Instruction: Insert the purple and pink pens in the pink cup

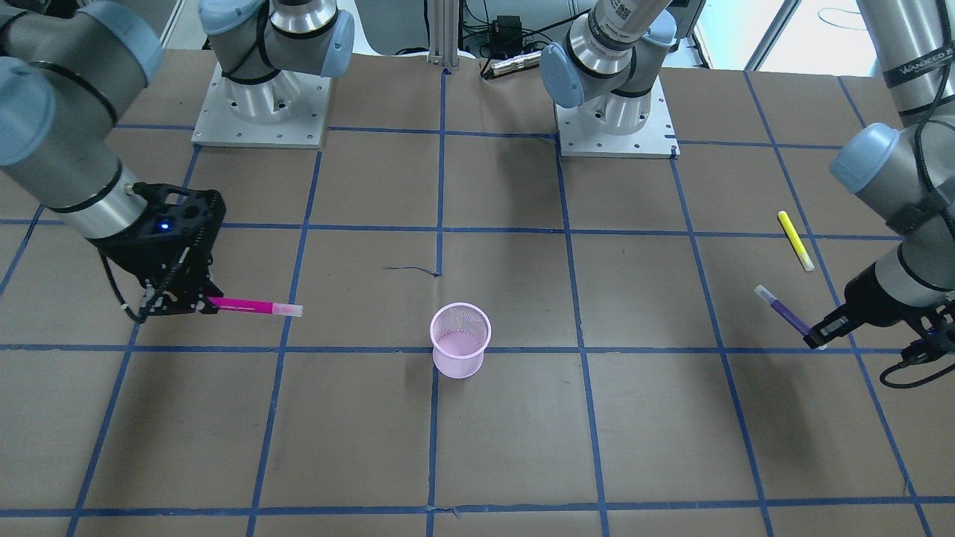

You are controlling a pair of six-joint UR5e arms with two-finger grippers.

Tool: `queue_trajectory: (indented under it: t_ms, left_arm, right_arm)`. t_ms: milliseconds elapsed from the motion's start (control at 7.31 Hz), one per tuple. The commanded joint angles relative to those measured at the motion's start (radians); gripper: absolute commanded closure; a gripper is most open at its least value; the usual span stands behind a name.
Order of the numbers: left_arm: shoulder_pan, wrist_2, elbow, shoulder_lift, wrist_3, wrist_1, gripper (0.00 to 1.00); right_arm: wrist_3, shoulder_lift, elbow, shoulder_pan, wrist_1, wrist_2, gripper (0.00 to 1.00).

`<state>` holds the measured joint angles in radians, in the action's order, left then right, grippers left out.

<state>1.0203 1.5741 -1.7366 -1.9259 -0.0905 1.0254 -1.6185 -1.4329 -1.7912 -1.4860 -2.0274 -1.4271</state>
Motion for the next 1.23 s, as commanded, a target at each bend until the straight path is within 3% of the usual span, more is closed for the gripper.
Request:
queue_trajectory:
  t_ms: [0, 547, 821, 1094]
  left_arm:
    - [0.009, -0.006, 0.000, 0.019, 0.000, 0.001, 1.00]
    - [0.162, 0.007, 0.002, 0.114, 0.130, 0.001, 1.00]
    - [0.188, 0.004, 0.002, 0.125, 0.146, -0.013, 1.00]
    - [0.188, 0.004, 0.000, 0.123, 0.143, -0.014, 1.00]
  right_arm:
    - [0.154, 0.012, 0.001, -0.240, -0.103, -0.175, 0.84]
    - [0.242, 0.115, 0.091, -0.460, -0.140, -0.431, 0.93]
    - [0.268, 0.201, 0.146, -0.581, -0.142, -0.611, 0.94]
    - [0.279, 0.245, 0.171, -0.625, -0.142, -0.708, 0.94]
